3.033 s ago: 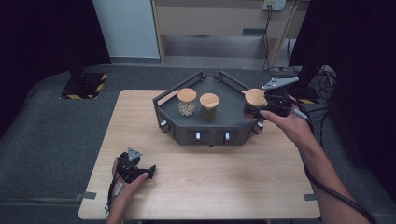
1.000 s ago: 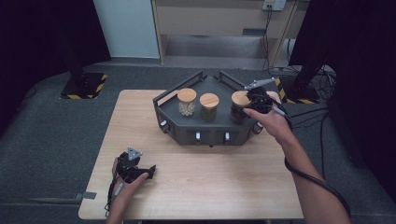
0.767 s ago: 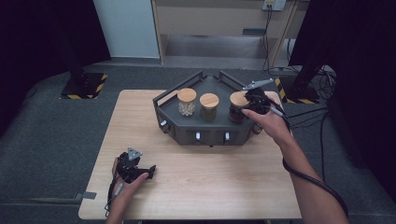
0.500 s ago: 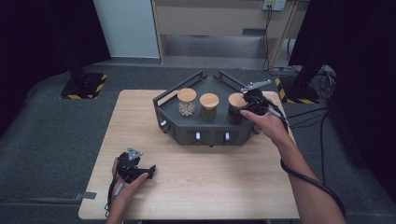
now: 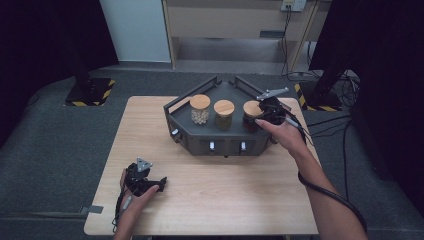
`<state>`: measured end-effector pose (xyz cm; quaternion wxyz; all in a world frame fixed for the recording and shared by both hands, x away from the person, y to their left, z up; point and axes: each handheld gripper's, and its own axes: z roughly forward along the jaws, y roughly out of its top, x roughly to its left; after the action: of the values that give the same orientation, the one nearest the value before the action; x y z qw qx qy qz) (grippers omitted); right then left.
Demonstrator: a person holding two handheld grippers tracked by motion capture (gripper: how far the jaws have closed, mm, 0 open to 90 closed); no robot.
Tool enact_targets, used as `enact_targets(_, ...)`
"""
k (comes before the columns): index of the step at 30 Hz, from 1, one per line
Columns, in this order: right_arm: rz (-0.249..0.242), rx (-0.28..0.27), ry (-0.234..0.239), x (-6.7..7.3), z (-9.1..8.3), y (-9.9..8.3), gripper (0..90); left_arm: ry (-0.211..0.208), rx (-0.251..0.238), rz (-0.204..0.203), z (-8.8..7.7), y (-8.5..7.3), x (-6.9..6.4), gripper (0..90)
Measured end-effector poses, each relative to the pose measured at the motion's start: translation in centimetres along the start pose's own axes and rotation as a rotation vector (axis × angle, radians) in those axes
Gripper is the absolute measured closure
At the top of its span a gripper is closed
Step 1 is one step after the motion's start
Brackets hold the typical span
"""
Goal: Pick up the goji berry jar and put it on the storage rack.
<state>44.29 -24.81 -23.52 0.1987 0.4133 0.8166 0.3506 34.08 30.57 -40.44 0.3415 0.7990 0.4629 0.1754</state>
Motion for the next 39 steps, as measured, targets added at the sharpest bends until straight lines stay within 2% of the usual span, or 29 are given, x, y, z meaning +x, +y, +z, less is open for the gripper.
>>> enact_targets(12, 0.013, -0.002, 0.004, -0.2, 0.1, -0.3, 26.1, 0.001, 0.000, 0.000, 0.0, 0.0, 0.0, 0.0)
enact_targets(28, 0.004, -0.018, 0.011, -0.4, 0.1, -0.8, 25.7, 0.001, 0.000, 0.000, 0.0, 0.0, 0.0, 0.0)
enact_targets(35, -0.025, -0.015, -0.010, -0.1, -0.2, -1.4, 7.8, 0.001, 0.000, -0.001, 0.0, 0.0, 0.0, 0.0)
enact_targets(39, -0.033, -0.041, -0.008, -0.2, -0.8, -2.2, 5.7, 0.001, 0.000, -0.001, 0.0, 0.0, 0.0, 0.0)
